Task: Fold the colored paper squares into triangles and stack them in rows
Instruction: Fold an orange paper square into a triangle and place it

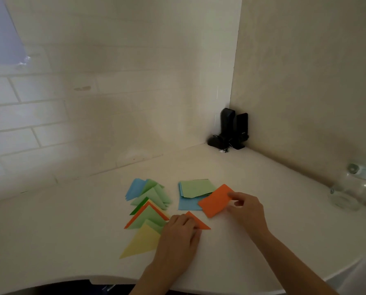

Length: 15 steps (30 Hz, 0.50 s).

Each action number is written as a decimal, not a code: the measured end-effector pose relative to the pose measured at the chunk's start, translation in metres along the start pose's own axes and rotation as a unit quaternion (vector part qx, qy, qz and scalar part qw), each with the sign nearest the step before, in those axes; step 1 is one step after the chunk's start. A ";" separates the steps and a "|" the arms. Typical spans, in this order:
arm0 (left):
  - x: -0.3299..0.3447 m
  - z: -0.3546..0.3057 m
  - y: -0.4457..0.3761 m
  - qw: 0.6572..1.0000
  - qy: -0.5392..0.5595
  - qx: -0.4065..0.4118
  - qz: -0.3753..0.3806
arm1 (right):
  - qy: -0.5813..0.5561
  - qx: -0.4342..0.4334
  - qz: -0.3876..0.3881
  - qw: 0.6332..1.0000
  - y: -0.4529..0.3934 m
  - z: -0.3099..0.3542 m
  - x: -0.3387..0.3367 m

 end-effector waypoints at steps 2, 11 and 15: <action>0.001 -0.005 -0.002 1.000 0.010 -0.007 -0.009 | -0.006 -0.005 -0.009 1.000 0.007 -0.006 -0.016; 0.036 -0.066 -0.014 0.992 0.097 0.054 0.055 | -0.003 0.028 0.052 0.998 0.036 -0.036 -0.070; 0.046 -0.074 -0.016 0.990 0.114 0.064 0.058 | 0.108 -0.015 0.084 0.990 0.038 -0.050 -0.076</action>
Point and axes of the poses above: each hand's wrist, its own y-axis away from the middle knuckle, its own x-axis out of the palm, z = x × y, the point moved 6 cm from there along -y, towards the middle knuckle, and after that the axes turned 4 degrees about -z, right-handed, at the moved point
